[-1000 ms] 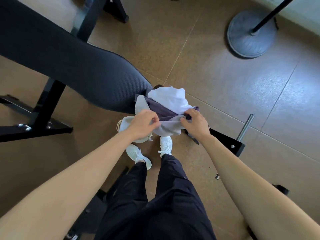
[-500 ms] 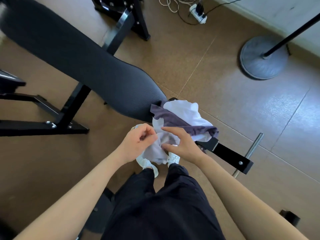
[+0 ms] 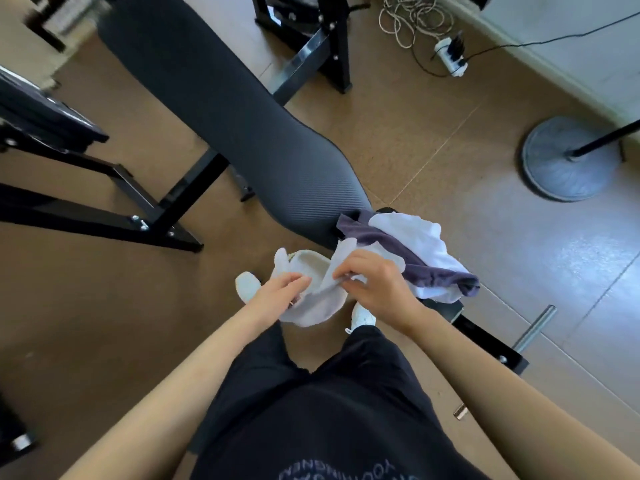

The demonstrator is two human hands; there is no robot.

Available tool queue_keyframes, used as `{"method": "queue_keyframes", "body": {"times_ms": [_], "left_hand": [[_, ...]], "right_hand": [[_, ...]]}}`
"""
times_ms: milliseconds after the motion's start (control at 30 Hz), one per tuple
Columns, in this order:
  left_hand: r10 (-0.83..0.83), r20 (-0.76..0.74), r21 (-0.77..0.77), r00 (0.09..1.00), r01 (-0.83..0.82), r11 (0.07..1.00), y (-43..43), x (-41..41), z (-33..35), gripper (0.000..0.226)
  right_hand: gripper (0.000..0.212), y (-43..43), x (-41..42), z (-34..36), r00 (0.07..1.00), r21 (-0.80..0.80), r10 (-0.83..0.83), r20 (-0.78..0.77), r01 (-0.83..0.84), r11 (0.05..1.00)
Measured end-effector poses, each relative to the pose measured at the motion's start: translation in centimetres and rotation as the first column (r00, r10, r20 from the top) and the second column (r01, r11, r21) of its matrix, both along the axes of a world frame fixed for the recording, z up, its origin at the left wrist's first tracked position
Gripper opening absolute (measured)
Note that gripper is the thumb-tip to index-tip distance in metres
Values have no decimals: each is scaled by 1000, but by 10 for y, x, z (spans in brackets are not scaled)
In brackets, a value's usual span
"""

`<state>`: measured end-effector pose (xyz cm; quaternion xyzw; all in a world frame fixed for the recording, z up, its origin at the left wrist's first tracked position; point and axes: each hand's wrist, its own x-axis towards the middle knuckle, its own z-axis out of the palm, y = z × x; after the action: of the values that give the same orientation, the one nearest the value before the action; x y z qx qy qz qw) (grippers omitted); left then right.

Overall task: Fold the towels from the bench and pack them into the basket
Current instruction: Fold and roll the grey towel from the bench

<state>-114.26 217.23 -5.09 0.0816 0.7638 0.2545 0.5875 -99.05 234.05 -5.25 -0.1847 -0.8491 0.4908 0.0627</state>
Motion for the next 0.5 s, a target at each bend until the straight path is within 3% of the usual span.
{"method": "queue_keyframes", "body": {"times_ms": [100, 233, 400, 500], "left_hand": [[-100, 236, -11, 967, 105, 994, 0, -17, -20, 55], [-204, 326, 205, 923, 142, 968, -15, -49, -34, 54], [-249, 144, 419, 958, 169, 892, -40, -95, -32, 17], [-342, 4, 504, 940, 293, 813, -56, -120, -28, 9]], "right_hand": [[15, -11, -10, 0, 995, 20, -48, 89, 47, 999], [22, -31, -25, 5, 957, 25, -230, 176, 229, 973], [24, -78, -48, 15, 867, -37, -283, 411, 326, 944], [40, -111, -65, 19, 824, -300, -259, 504, 448, 842]]}}
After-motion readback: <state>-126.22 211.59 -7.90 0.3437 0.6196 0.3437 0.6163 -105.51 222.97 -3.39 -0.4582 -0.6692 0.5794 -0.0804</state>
